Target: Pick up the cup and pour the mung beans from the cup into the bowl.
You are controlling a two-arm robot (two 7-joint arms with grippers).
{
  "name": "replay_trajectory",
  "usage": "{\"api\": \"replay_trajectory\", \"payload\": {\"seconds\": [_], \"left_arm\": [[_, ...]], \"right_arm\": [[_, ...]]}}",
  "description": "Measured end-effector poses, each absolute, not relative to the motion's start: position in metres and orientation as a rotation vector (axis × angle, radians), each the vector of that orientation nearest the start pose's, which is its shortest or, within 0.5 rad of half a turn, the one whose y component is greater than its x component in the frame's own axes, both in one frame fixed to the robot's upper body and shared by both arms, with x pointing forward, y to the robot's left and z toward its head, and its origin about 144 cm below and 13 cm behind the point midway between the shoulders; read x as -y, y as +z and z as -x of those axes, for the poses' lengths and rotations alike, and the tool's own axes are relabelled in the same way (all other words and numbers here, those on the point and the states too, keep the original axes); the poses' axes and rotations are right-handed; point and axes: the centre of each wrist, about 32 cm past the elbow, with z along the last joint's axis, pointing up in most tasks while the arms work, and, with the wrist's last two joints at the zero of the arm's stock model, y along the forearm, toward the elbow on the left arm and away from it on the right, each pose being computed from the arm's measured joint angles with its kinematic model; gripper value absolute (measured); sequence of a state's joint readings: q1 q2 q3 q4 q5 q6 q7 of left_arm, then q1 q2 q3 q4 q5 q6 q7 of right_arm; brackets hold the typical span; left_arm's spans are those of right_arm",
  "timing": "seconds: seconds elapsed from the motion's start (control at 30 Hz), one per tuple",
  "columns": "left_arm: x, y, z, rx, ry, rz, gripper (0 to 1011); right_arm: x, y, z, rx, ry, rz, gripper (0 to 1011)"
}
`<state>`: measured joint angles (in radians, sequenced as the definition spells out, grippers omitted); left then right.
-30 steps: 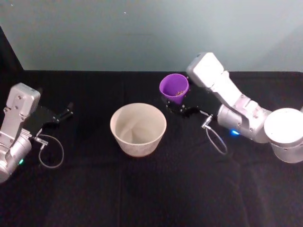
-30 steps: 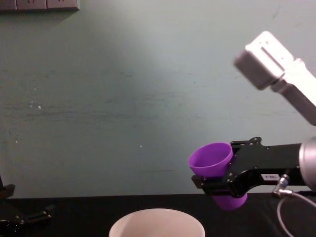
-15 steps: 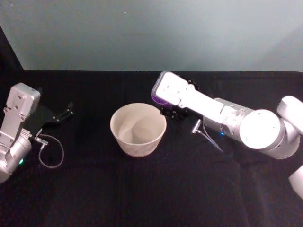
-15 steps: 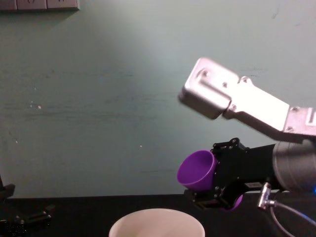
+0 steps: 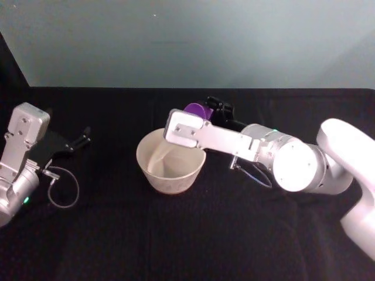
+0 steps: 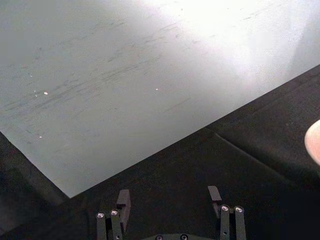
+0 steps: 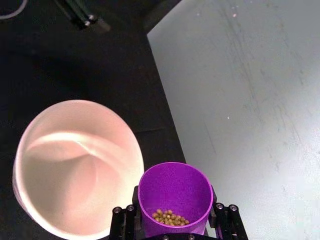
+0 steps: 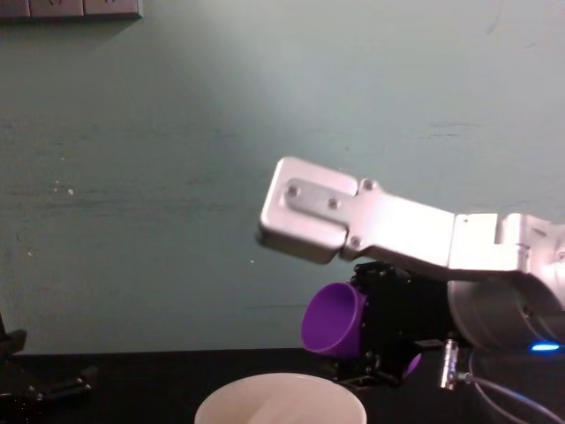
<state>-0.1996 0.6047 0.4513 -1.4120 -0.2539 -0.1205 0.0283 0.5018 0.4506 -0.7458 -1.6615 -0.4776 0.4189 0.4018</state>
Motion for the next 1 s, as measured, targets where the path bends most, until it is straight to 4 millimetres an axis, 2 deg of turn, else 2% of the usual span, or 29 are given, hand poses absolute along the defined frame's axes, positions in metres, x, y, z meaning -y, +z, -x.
{"api": "replay_trajectory", "payload": {"seconds": [1.0], "left_arm": [[-0.310, 1.140, -0.489, 0.285, 1.248, -0.304, 1000]], "right_arm": [[0.111, 1.250, -0.504, 1.008, -0.653, 1.050, 726]]}}
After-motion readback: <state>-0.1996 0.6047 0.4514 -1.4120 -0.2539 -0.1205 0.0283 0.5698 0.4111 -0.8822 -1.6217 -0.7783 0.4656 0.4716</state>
